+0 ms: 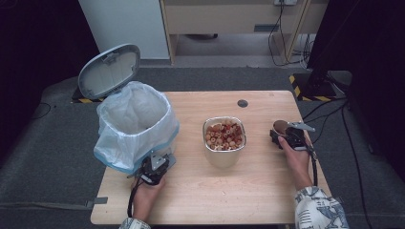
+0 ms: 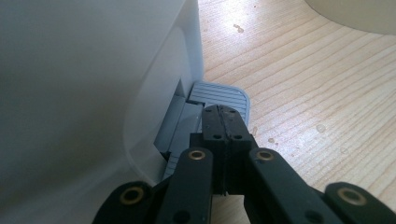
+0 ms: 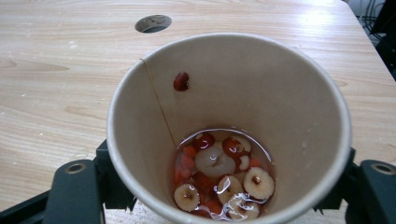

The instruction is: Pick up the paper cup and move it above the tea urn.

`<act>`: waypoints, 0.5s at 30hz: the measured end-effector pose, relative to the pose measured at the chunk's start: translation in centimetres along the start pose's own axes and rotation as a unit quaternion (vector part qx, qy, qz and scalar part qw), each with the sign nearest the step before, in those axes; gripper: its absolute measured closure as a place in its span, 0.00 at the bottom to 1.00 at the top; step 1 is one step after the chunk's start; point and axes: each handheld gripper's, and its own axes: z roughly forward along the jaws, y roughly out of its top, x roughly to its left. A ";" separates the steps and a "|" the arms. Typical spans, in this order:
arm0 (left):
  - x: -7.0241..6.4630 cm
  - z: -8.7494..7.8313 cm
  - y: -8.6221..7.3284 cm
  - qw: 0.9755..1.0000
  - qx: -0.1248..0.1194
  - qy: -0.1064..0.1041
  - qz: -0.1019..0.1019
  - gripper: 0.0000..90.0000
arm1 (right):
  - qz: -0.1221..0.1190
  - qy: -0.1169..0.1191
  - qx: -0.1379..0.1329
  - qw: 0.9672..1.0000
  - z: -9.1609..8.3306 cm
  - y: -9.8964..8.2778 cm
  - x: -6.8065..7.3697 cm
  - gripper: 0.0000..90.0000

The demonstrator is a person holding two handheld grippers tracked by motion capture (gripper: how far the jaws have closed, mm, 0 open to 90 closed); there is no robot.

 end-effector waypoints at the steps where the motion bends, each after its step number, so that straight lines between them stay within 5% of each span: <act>1: 0.0 0.0 0.0 1.000 0.000 0.000 0.000 0.99 | 0.000 0.000 0.000 1.000 0.0 0.0 0.0 0.31; 8: 0.0 0.0 0.0 1.000 0.000 0.000 0.000 0.99 | -0.015 0.017 -0.017 1.000 -1.1 0.9 0.3 0.34; 15: 0.0 0.0 0.0 1.000 0.000 0.000 -0.001 0.99 | -0.057 0.042 -0.019 0.997 -3.0 2.9 1.1 0.34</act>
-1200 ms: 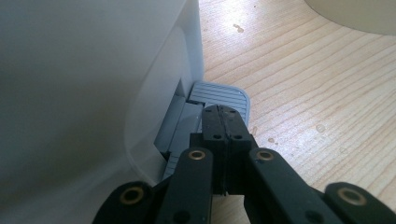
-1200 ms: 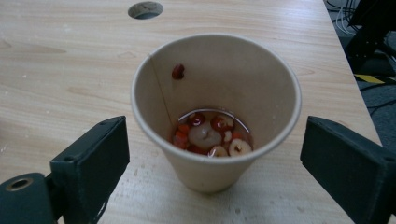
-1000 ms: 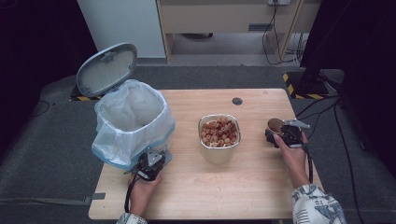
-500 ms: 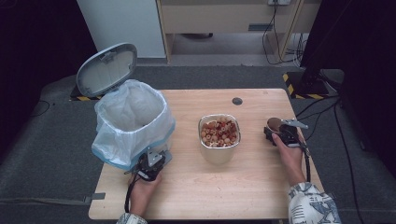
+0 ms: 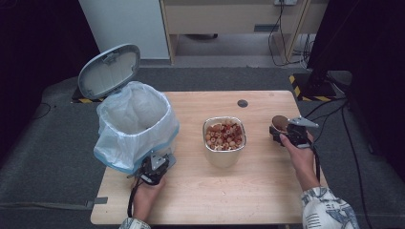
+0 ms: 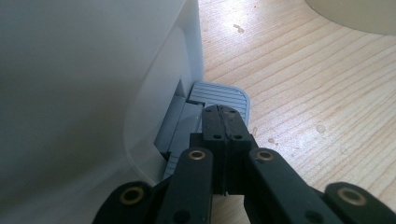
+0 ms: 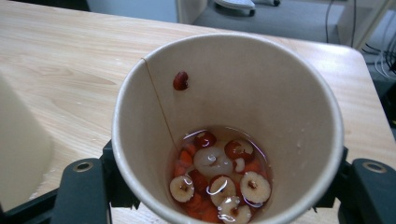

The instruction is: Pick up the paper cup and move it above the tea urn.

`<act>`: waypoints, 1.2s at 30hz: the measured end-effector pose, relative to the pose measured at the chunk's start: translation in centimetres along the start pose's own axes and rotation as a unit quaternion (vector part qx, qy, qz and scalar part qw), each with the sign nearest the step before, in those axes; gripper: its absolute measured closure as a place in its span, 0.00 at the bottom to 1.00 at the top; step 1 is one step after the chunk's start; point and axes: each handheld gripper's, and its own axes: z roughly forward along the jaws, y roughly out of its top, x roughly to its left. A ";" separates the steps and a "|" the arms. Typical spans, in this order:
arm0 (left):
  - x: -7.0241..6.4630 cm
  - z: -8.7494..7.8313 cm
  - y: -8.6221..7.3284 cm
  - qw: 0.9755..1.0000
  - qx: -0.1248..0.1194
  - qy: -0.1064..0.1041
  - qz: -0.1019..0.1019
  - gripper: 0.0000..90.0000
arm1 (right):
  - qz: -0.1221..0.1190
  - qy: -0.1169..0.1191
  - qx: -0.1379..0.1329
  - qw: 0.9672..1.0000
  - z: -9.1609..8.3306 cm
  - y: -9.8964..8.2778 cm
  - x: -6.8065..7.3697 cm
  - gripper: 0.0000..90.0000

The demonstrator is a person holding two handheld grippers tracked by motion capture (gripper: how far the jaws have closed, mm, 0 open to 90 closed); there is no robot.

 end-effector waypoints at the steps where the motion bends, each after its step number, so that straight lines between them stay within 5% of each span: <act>1: 0.0 0.0 0.0 1.000 0.000 0.000 0.000 0.99 | -0.005 0.003 0.000 1.000 -0.3 0.3 0.1 0.35; 17: 0.1 0.0 0.0 1.000 0.000 -0.001 0.001 0.99 | -0.093 0.039 -0.005 0.995 -3.1 6.0 1.2 0.36; 36: -0.1 0.1 0.1 1.000 -0.001 0.002 0.005 0.99 | -0.148 0.055 -0.022 0.987 -3.6 10.9 2.9 0.36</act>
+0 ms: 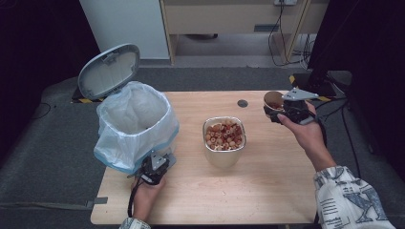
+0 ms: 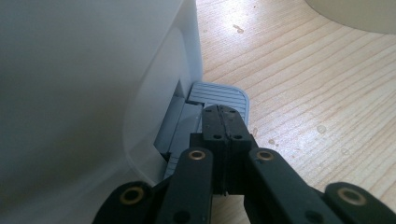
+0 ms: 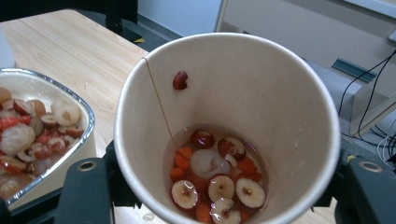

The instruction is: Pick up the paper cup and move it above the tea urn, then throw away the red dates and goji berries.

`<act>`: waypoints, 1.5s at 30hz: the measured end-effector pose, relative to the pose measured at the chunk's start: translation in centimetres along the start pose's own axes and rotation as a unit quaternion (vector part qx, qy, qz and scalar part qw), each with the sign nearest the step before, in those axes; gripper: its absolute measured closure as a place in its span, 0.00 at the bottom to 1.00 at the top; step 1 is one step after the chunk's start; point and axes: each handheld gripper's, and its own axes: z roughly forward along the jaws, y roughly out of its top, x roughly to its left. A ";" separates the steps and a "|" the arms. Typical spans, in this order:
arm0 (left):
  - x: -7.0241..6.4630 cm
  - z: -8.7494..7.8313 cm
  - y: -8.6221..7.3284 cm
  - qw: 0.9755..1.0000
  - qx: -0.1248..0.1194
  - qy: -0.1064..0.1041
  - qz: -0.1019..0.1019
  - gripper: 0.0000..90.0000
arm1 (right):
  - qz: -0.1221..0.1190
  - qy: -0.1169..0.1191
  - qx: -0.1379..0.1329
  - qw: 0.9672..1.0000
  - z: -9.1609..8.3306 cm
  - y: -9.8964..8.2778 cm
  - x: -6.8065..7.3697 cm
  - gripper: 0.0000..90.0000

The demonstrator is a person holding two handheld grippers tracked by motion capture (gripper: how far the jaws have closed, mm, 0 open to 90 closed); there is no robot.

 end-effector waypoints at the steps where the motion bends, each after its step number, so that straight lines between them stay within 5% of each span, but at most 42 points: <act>1: 0.0 0.0 0.0 1.000 0.000 0.000 0.000 0.99 | -0.001 0.003 -0.001 1.000 0.0 0.2 0.0 0.36; 21: 0.0 0.0 0.0 1.000 0.000 0.000 0.000 0.99 | -0.050 0.004 -0.021 0.999 -0.5 4.3 -0.4 0.36; 40: 0.0 0.0 0.0 1.000 0.000 0.000 0.000 0.99 | -0.062 0.015 -0.027 0.998 -0.4 5.5 -0.1 0.36; 45: 0.0 0.0 0.0 1.000 -0.001 0.001 0.000 0.99 | -0.078 0.029 -0.030 0.996 0.0 6.1 0.9 0.36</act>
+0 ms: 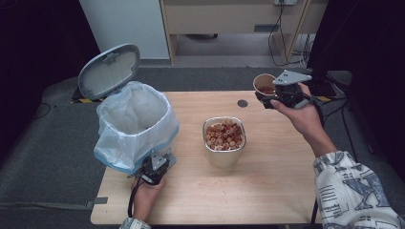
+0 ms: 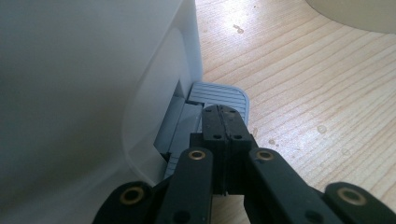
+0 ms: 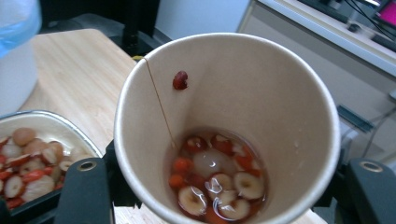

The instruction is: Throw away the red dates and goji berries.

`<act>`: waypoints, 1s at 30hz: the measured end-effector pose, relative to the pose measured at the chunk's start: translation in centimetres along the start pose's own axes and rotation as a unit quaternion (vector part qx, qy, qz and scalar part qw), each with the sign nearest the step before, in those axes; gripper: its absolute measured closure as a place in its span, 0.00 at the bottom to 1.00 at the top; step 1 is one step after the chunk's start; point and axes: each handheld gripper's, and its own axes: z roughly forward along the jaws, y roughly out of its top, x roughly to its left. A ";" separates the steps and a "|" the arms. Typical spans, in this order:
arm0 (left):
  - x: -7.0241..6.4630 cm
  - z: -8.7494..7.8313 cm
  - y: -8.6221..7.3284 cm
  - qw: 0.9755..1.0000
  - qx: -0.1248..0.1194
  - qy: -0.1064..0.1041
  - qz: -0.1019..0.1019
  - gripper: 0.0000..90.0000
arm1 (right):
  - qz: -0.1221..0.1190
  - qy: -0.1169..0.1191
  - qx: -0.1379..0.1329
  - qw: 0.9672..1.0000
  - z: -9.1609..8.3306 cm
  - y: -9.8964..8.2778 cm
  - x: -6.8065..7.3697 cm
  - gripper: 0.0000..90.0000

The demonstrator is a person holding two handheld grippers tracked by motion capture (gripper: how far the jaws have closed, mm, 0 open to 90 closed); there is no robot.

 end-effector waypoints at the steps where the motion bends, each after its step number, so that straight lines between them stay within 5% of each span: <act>1: 0.0 0.0 0.0 1.000 0.000 0.000 0.000 0.99 | -0.004 0.005 -0.001 1.000 0.1 0.2 0.1 0.36; 14: 0.0 0.0 0.0 1.000 0.000 0.000 0.001 0.99 | -0.018 0.010 -0.005 1.000 0.7 1.6 0.7 0.36; 30: 0.0 0.0 0.0 1.000 -0.002 -0.001 -0.002 0.99 | -0.077 0.014 -0.014 0.997 0.9 2.7 1.8 0.36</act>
